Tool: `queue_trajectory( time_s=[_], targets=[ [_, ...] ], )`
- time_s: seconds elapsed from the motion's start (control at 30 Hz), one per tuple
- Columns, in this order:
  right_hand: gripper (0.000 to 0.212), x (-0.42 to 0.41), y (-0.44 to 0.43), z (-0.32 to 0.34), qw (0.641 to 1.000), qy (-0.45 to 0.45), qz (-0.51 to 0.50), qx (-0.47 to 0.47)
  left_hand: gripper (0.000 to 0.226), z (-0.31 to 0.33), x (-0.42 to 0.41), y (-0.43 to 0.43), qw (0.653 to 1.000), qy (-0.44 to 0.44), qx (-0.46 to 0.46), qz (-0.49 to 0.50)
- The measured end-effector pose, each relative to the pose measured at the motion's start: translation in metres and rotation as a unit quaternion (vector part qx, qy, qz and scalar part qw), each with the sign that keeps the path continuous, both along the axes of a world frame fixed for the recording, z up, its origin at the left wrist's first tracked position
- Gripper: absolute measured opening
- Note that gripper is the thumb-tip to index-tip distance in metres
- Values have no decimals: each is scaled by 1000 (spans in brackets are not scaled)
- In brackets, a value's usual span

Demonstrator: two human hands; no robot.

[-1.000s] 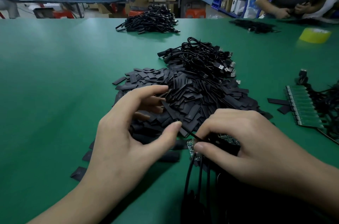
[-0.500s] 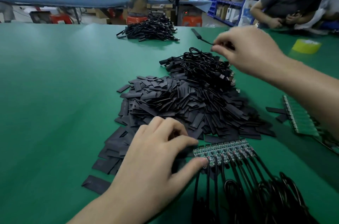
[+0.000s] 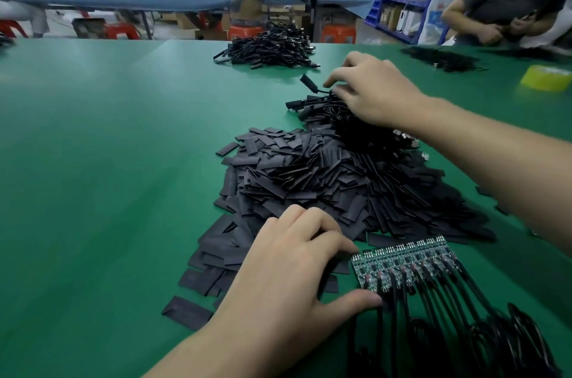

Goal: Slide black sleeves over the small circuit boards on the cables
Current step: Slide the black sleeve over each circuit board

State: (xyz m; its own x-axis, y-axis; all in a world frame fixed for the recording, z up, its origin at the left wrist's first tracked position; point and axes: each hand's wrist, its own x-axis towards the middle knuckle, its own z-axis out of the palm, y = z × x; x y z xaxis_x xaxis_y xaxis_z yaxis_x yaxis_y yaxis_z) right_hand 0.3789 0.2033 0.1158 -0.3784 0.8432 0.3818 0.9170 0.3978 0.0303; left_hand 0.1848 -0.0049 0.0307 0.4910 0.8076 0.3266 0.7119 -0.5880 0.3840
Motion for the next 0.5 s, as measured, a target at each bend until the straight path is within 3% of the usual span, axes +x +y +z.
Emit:
queue_trajectory(
  time_s=[0.2,0.37,0.5],
  targets=[
    [31,17,-146,-11,972,144,123,-139,38,3,-1,-2,984,-167,-57,-16],
    [16,30,-197,-28,940,195,118,-253,37,3,3,-7,927,-316,-200,-37],
    [7,28,-201,-38,933,242,105,-244,31,6,5,-9,882,-379,-277,-38]
  ],
)
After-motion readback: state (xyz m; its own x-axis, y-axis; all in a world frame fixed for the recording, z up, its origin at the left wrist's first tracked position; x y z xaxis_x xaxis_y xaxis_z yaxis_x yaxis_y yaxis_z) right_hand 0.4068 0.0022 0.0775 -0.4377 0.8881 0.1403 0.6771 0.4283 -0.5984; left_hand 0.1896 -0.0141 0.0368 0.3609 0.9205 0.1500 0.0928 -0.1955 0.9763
